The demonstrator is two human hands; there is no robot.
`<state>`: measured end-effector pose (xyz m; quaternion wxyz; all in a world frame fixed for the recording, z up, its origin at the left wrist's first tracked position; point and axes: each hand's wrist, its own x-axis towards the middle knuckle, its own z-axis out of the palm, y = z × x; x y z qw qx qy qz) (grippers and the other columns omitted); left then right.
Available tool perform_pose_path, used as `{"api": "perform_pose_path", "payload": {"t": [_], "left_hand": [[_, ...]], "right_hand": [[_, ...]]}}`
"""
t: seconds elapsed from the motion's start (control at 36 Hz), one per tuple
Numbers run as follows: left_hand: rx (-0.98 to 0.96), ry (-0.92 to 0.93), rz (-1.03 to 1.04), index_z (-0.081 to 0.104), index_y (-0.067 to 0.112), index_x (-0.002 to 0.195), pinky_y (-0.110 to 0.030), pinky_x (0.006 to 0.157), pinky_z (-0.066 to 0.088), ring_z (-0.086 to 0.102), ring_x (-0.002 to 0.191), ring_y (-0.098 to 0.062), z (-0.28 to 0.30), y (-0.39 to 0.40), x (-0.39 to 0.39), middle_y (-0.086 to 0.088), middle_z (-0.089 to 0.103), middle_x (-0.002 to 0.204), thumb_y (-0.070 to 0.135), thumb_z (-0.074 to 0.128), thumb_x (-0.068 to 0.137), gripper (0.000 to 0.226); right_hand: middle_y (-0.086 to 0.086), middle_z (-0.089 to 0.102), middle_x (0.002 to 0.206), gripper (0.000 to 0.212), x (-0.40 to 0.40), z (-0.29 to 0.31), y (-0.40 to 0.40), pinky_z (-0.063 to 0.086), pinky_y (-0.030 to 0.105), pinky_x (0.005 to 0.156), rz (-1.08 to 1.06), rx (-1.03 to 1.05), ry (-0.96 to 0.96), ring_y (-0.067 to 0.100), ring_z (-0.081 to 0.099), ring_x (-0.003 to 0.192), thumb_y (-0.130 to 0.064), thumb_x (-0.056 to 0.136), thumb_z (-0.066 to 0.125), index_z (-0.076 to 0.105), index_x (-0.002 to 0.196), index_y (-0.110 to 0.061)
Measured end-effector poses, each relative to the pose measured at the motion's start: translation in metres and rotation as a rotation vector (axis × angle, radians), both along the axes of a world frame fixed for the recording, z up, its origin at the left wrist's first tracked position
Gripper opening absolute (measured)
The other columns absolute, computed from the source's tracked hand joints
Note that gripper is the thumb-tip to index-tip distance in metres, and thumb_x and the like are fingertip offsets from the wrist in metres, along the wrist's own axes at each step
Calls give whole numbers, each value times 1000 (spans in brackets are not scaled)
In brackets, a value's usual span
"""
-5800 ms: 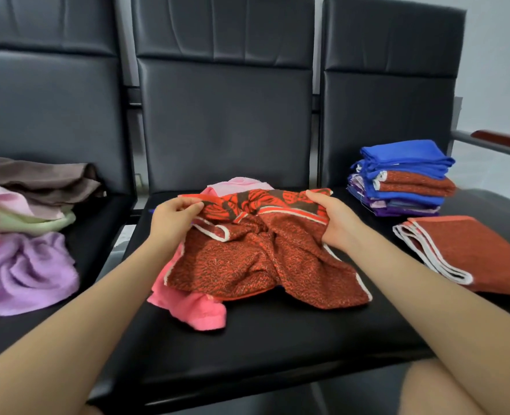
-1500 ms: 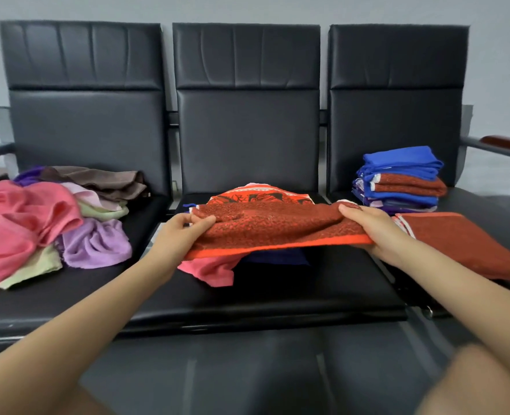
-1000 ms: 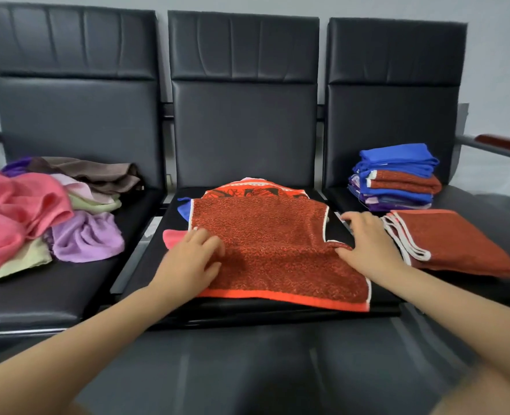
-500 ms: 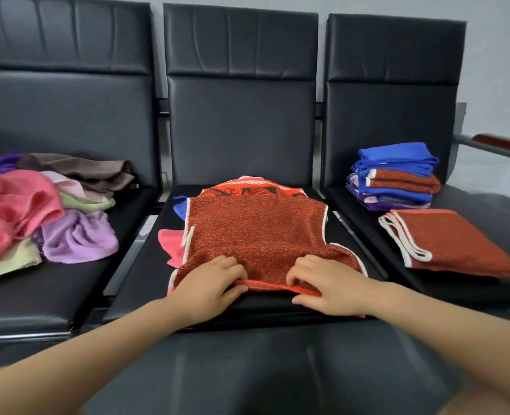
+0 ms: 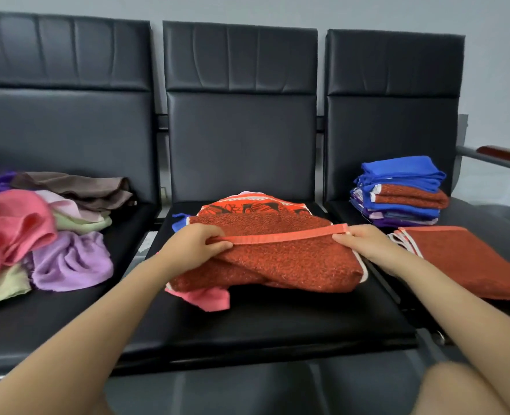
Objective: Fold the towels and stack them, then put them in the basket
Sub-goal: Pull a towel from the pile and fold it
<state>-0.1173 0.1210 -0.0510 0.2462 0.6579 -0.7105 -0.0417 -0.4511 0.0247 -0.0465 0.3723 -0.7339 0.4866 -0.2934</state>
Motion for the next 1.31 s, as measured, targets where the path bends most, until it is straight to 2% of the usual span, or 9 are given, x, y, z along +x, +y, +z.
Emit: {"api": "perform_pose_path", "payload": {"t": [0.17, 0.31, 0.47, 0.69, 0.83, 0.94, 1.06, 1.17, 1.31], "left_hand": [[83, 117, 124, 65, 27, 76, -15, 63, 38, 53, 68, -5, -4, -21, 26, 9, 59, 70, 30, 66, 90, 14], [-25, 457, 326, 74, 19, 100, -27, 77, 42, 62, 90, -18, -14, -38, 28, -2, 70, 89, 25, 66, 90, 15], [-2, 851, 461, 69, 17, 91, -30, 80, 46, 61, 90, -19, -19, -55, 20, 0, 65, 86, 25, 68, 88, 9], [-99, 538, 457, 58, 19, 70, -34, 73, 41, 60, 87, -27, -15, -56, 19, -4, 60, 76, 25, 61, 92, 23], [-319, 337, 424, 68, 11, 86, -34, 70, 36, 60, 88, -31, -6, -43, 10, -12, 65, 85, 25, 59, 93, 18], [-370, 537, 309, 68, 21, 85, -29, 73, 40, 59, 83, -14, 3, -30, 7, 3, 67, 83, 23, 58, 94, 13], [-353, 690, 200, 63, 31, 82, -18, 73, 41, 56, 80, 0, 8, -14, 3, 15, 65, 83, 20, 57, 95, 18], [-305, 720, 197, 61, 34, 83, -26, 80, 39, 56, 86, -8, 9, 1, 0, 13, 64, 85, 22, 56, 96, 19], [-224, 689, 212, 63, 31, 87, -30, 89, 42, 58, 95, -13, 6, 24, -4, 6, 66, 91, 22, 56, 96, 15]], "right_hand": [[1, 65, 81, 19, 22, -10, -32, 45, 24, 65, -359, 51, -374, 14, 60, 76, -14, 97, 55, 65, 81, -19], [11, 64, 97, 24, 45, -29, -56, 43, 34, 82, -481, 53, -158, 27, 59, 95, -20, 97, 50, 68, 99, -4], [3, 61, 77, 9, 69, -32, -57, 40, 27, 59, -373, 101, -265, 17, 55, 74, -12, 93, 60, 64, 85, -12], [15, 71, 97, 21, 64, -42, -47, 52, 31, 79, -237, 186, -125, 23, 67, 85, 0, 79, 71, 69, 100, -3], [13, 71, 92, 16, 57, -41, -45, 50, 35, 81, -236, 63, 43, 28, 67, 90, -14, 85, 69, 72, 93, -1], [11, 64, 85, 26, 48, -28, -33, 37, 32, 68, -226, -161, 291, 26, 60, 85, -27, 90, 66, 68, 84, -2], [2, 49, 80, 35, 38, -13, -14, 30, 27, 68, -203, -393, 151, 14, 48, 74, -19, 94, 62, 52, 61, -12], [0, 63, 81, 23, 35, 6, 15, 40, 14, 63, -136, -185, -233, 8, 55, 74, -21, 99, 53, 66, 83, -9], [2, 68, 93, 26, 25, 5, 44, 44, 26, 82, 8, -124, 62, 13, 61, 88, -28, 101, 47, 66, 102, -10]]}}
